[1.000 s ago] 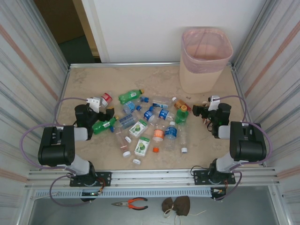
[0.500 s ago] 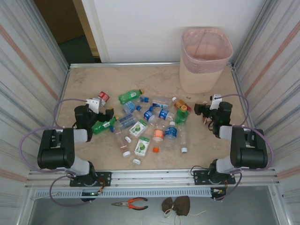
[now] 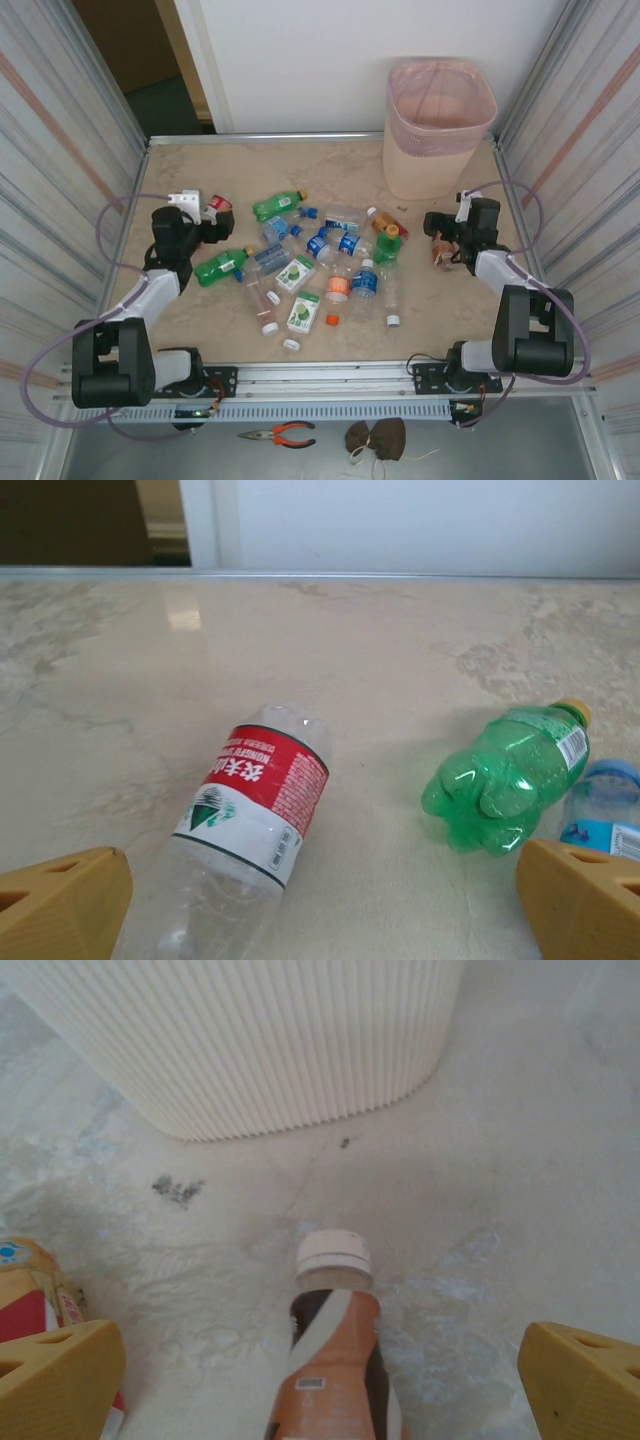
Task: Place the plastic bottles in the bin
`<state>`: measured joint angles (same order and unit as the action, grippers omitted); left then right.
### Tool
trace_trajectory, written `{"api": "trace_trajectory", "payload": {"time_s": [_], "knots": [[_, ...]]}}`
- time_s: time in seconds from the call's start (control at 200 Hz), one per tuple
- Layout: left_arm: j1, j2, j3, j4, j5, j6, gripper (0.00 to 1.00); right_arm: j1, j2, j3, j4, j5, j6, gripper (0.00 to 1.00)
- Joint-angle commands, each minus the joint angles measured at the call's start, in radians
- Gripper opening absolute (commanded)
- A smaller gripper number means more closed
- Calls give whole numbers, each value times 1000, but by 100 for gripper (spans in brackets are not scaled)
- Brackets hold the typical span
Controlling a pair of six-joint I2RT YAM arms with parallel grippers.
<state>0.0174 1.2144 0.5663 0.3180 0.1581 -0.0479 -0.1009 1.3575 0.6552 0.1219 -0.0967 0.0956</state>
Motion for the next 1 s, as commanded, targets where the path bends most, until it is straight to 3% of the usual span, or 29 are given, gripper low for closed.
{"api": "trace_trajectory", "payload": {"time_s": [0.0, 0.215, 0.326, 0.431, 0.711, 0.837, 0.992], "knots": [[-2, -9, 131, -258, -42, -133, 99, -12, 2, 92, -292, 40, 81, 97], [12, 27, 390, -639, 88, -170, 99, -15, 28, 173, -515, -2, 127, 92], [16, 27, 486, -780, 141, -122, 99, -14, 78, 213, -586, -38, 99, 82], [19, 33, 544, -872, 190, -54, 99, -15, 131, 237, -606, -50, 86, 80], [19, -12, 503, -873, 245, 85, 99, -15, 215, 271, -623, -47, 73, 74], [50, -49, 451, -808, 298, 56, 99, -15, 241, 277, -630, -52, 72, 70], [54, -79, 434, -801, 255, 62, 99, -15, 250, 284, -634, -38, 77, 63]]}}
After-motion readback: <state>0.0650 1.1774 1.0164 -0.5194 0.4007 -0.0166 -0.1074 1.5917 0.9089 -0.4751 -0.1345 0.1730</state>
